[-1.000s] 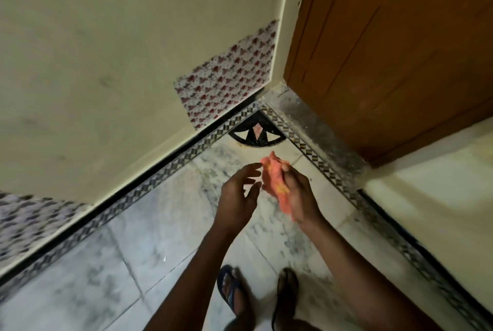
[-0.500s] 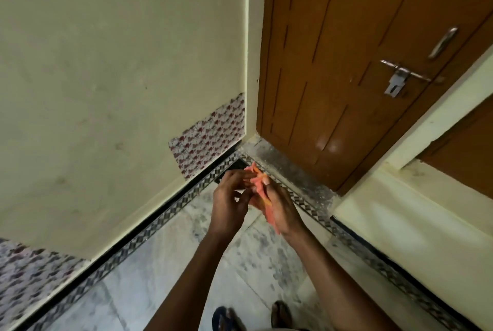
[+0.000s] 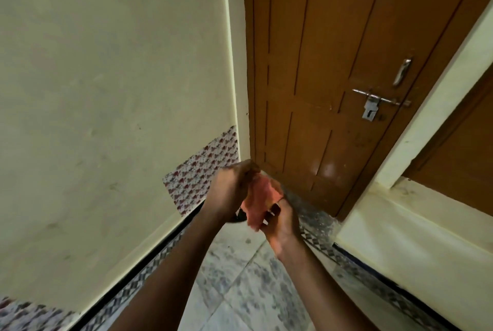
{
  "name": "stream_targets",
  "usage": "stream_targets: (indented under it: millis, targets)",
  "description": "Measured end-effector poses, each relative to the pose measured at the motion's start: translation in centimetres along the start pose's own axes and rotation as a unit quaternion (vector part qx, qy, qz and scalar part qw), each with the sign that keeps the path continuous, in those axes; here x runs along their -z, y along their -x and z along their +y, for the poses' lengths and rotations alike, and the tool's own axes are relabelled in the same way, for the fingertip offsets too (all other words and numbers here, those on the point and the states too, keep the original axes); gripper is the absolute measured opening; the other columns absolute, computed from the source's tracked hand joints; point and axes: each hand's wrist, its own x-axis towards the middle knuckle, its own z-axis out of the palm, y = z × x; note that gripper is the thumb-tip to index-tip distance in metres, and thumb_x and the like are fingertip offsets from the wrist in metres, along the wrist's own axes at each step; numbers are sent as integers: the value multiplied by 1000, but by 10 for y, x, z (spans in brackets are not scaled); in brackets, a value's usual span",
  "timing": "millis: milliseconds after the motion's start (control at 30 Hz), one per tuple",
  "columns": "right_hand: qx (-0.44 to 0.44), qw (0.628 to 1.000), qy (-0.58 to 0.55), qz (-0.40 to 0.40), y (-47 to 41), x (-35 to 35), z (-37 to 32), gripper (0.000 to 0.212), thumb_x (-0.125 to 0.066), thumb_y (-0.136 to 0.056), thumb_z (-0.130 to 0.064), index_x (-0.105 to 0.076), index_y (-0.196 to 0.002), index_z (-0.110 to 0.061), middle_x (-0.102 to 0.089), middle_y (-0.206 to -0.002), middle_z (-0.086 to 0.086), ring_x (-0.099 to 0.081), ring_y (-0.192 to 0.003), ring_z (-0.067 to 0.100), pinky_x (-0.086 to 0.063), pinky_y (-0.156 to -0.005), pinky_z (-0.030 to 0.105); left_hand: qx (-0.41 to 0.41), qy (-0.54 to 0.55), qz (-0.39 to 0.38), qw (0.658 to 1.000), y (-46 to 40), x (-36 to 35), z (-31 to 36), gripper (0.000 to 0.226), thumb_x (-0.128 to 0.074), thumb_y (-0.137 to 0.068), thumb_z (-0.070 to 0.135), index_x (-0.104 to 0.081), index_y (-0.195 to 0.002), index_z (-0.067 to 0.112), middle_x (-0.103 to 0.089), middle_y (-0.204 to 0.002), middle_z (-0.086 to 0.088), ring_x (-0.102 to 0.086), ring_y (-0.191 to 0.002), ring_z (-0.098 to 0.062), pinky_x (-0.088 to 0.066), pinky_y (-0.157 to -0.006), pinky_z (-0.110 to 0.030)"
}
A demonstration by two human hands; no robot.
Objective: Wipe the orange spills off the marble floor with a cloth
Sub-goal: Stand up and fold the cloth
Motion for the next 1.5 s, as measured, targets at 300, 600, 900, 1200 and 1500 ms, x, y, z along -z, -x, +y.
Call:
stream_targets:
  millis: [300, 600, 900, 1200, 1500]
  targets:
    - [-83, 977, -193, 11, -9, 19, -10, 67, -63, -93, -63, -73, -116, -1, -73, -114, 23, -65, -115, 39, -41, -116, 58, -200, -30, -11, 979, 29, 3, 23, 16, -61, -99, 15, -77, -103, 15, -79, -92, 0, -75, -77, -15, -62, -68, -31]
    - [2, 999, 7, 43, -12, 46, -39, 52, -80, -86, -31, -66, -127, -4, -74, -117, 18, -74, -89, 31, -59, -62, 32, 231, 229, 19, 945, 77, -48, 31, 26, -64, -103, 42, -78, -99, 20, -80, -90, 10, -76, -83, -4, -59, -71, -26]
    - [250, 904, 340, -64, 19, 135, -108, 12, -70, -101, -25, -69, -110, -32, -71, -110, -16, -65, -103, -12, -50, -85, 10, 438, 447, -79, 776, 48, -152, 92, 84, -46, -82, 90, -52, -144, 34, -69, -140, 3, -67, -128, -18, -36, -113, -58]
    - [237, 900, 366, -22, 16, 272, -175, 32, -73, -97, -12, -66, -126, -23, -68, -123, -10, -64, -116, 7, -50, -97, 10, 421, 532, 52, 733, 32, -264, 208, 45, -69, -99, 38, -59, -136, 14, -76, -121, -18, -75, -110, -36, -60, -90, -46]
    - [169, 922, 345, 50, 0, 336, -203, 51, -86, -84, -8, -70, -132, -18, -73, -127, -1, -69, -114, 20, -62, -92, 35, 449, 531, 35, 717, 15, -305, 239, 67, -89, -80, 11, -55, -138, 18, -78, -115, -18, -76, -107, -37, -61, -91, -52]
